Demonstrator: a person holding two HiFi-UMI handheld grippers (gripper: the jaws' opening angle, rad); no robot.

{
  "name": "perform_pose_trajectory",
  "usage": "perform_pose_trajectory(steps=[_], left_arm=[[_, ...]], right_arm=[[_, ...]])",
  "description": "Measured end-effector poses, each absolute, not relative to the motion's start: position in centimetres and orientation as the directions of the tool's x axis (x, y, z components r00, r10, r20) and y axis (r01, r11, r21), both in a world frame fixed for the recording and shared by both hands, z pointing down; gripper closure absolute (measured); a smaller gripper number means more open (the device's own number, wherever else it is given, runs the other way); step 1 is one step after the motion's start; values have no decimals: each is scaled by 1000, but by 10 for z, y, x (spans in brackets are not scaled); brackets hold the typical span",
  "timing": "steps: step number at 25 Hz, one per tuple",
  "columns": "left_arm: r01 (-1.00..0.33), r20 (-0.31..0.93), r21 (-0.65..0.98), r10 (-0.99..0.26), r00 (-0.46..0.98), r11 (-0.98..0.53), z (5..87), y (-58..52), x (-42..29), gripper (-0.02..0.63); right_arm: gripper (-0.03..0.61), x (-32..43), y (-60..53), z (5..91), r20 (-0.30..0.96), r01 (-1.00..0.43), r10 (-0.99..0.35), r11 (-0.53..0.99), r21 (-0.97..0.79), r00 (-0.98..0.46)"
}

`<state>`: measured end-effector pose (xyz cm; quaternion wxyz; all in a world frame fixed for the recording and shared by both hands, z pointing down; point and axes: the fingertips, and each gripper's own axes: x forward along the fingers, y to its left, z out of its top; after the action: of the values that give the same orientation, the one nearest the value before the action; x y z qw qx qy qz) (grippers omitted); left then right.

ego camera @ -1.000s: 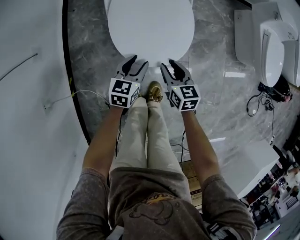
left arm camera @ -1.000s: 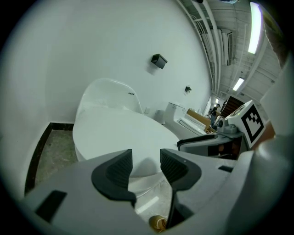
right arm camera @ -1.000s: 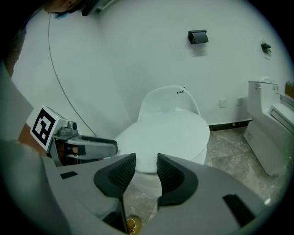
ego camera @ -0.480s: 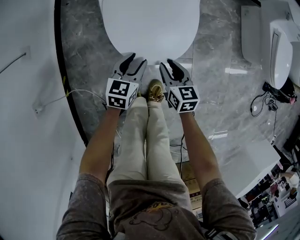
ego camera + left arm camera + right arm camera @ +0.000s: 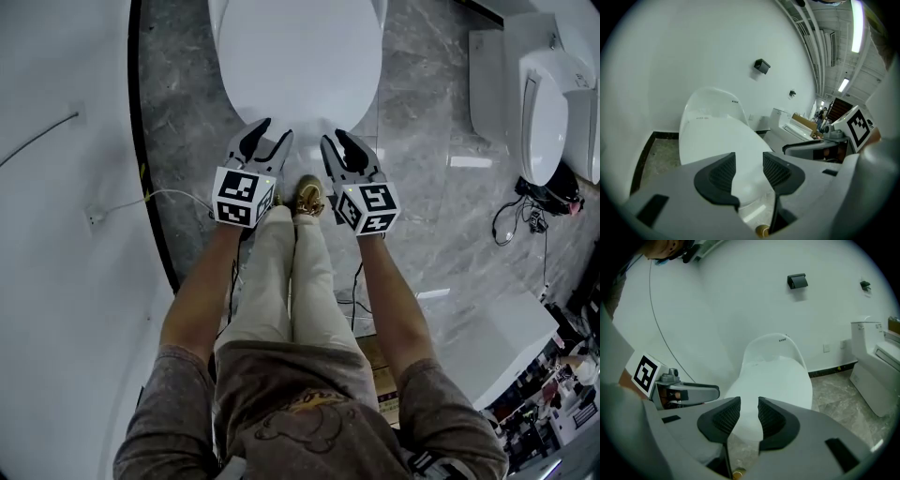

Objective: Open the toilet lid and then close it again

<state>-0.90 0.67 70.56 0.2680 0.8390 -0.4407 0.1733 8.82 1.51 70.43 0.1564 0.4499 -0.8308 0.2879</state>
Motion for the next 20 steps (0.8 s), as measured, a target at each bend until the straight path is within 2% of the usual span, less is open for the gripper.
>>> perform_pose_trajectory(steps=[6,12,20], left_arm=[[-837,439,242,-713,546,-492,551,-17,-6,428],[-832,387,220,-737,554,-509,407,-8,-5,428],[-846,333,201,-777,534,-494,286,22,-19,440]], right_arm=[[446,96,-8,554,406,-826,-723,452,-335,-560],[446,111,-5,417,343,-816,-744,479,-324,-573],[446,125,31,303,285,-790,-739,546,-277,-611]])
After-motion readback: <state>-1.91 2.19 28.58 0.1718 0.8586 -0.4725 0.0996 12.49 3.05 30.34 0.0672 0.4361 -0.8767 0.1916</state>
